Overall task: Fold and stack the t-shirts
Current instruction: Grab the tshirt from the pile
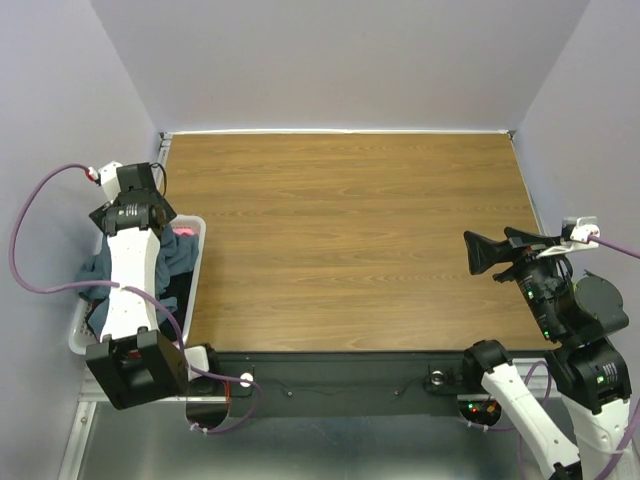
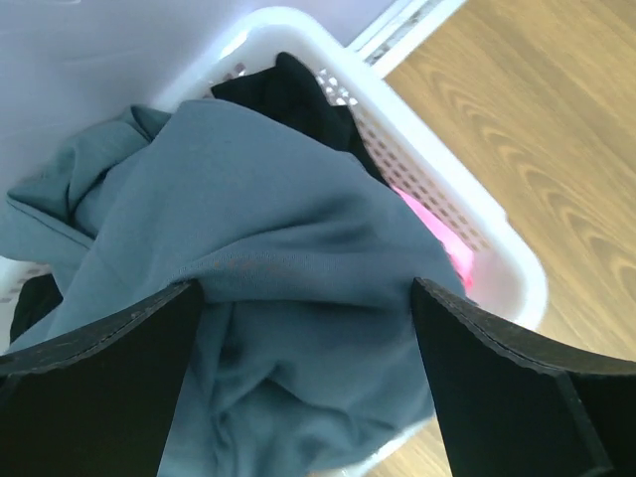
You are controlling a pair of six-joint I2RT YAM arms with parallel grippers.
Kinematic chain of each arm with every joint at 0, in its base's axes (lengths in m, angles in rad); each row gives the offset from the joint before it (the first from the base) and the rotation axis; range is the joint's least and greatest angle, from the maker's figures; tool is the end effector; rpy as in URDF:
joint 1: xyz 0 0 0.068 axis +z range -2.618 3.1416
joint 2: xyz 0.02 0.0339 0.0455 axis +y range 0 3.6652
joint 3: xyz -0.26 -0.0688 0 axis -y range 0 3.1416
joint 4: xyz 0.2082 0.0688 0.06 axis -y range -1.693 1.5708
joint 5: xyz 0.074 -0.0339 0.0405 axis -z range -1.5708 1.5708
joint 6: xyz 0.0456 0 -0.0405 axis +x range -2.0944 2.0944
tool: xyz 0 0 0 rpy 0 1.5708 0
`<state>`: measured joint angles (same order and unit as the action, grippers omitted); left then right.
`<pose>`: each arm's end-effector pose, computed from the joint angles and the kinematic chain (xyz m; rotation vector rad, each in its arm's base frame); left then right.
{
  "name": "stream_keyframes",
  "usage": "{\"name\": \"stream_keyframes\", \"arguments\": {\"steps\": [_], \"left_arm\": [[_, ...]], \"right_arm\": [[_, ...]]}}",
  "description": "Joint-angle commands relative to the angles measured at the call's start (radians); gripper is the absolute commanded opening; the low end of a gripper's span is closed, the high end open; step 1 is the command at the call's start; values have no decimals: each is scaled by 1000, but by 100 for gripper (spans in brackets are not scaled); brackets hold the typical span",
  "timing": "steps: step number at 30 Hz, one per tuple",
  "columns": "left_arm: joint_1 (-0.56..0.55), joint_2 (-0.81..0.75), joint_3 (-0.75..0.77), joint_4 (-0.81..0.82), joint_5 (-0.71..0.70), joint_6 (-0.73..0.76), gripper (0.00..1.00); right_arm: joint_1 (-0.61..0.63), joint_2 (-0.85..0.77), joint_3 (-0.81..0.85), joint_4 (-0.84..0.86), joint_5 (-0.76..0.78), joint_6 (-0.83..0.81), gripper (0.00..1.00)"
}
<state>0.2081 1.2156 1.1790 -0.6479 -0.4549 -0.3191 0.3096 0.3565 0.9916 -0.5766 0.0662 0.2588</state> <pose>0.2198 0.0669 0.3369 -0.8057 2.0588 0.4500 0.0273 0.0056 0.3830 0.0148 1.5259 0.4049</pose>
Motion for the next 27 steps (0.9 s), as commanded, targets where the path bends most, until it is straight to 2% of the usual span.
{"name": "stream_keyframes", "arguments": {"steps": [1,2,3,6,7,10,12,15,18,19,22,23,25,26,27], "left_arm": [[19,36,-44,57,-5,32,89],[19,38,-50,63,1,31,85],[19,33,-58,70,7,32,73],[19,18,-85,96,16,38,50],[17,13,-90,99,27,40,31],[17,-25,-69,109,82,57,0],[5,-71,-36,108,108,51,0],[-97,-109,129,58,105,0,0],[-309,-114,252,34,67,-91,0],[-416,-113,321,46,52,-112,0],[-563,-81,459,82,18,-172,0],[-660,-41,500,86,-2,-175,0],[-764,19,588,103,-48,-167,0],[-809,91,682,106,-59,-149,0],[-891,132,736,109,-62,-135,0]], "right_arm": [[14,-1,9,14,-11,-4,100],[14,1,9,14,-9,-4,100],[17,1,9,14,-8,-6,100],[31,2,7,15,-5,-16,100],[34,2,5,15,0,-19,100],[46,1,7,14,14,-29,100],[55,-1,10,12,21,-33,100],[71,-2,13,15,40,-33,100],[86,-4,13,15,44,-39,100],[86,-10,12,15,43,-41,100],[98,-16,10,14,46,-41,100],[102,-21,10,14,47,-43,100],[111,-22,12,15,52,-44,100],[117,-24,15,14,52,-46,100],[120,-24,16,14,55,-47,100]]}}
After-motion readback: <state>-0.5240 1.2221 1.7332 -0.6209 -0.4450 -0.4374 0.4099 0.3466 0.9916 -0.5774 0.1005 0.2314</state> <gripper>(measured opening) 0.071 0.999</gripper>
